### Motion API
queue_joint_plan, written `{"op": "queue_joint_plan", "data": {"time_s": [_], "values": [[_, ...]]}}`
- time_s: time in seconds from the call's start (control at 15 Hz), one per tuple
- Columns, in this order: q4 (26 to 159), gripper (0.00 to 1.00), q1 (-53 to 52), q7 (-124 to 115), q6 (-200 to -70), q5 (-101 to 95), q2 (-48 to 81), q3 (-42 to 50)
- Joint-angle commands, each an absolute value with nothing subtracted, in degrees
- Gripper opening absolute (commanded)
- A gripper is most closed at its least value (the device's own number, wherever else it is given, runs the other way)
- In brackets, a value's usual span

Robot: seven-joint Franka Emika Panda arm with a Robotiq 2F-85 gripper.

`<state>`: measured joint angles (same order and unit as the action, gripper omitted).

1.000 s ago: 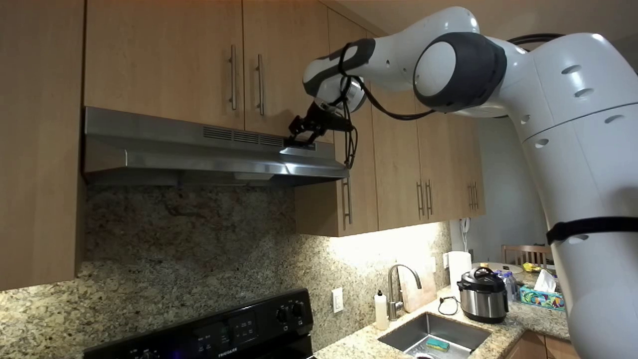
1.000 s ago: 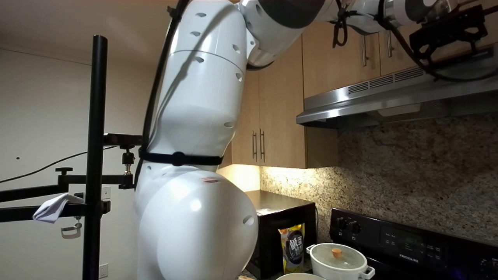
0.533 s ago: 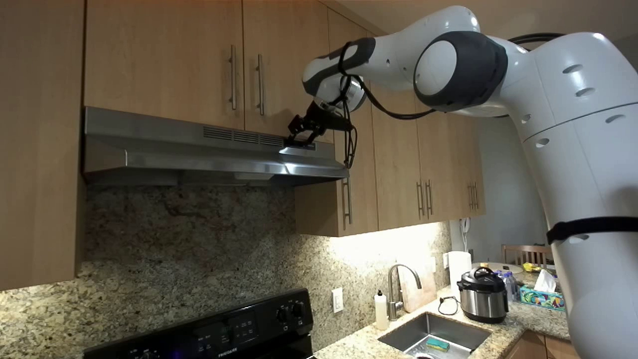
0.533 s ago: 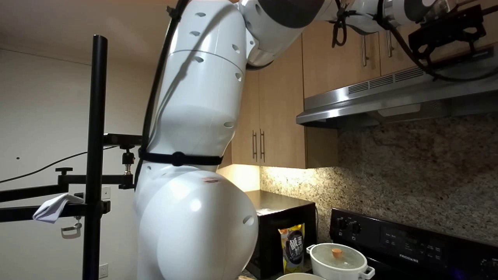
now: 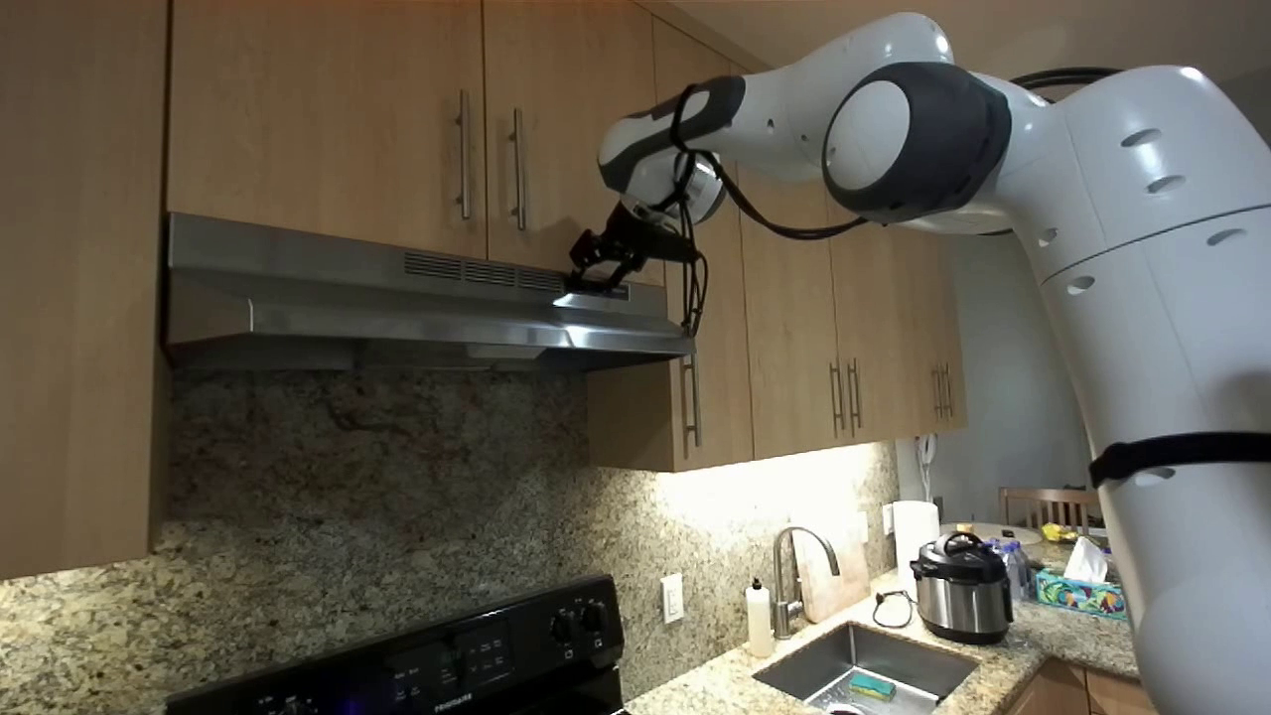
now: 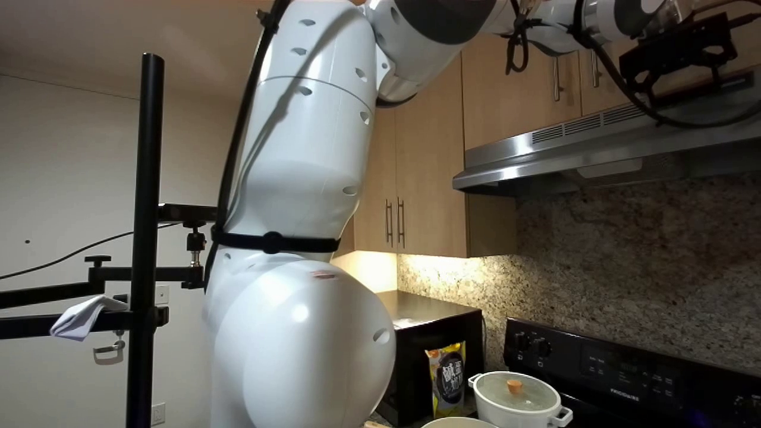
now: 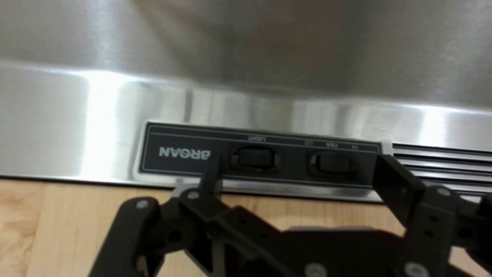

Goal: Turn on the light on top of the stove

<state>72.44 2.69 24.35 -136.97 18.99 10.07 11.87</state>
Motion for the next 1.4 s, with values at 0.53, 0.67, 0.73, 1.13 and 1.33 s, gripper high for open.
{"op": "queue_joint_plan", "data": {"time_s": [0.53,0.67,0.73,1.13,1.33], "values": [[76.3,1.00,-0.3,19.1,-137.7,16.0,8.3,11.6],[76.2,1.00,-0.3,18.4,-137.7,15.8,8.4,11.8],[76.2,1.00,-0.3,18.2,-137.5,15.9,8.5,11.7],[76.0,1.00,-0.2,17.0,-136.8,15.4,8.9,12.0],[76.7,1.00,-0.2,15.8,-136.3,15.0,8.6,12.1]]}}
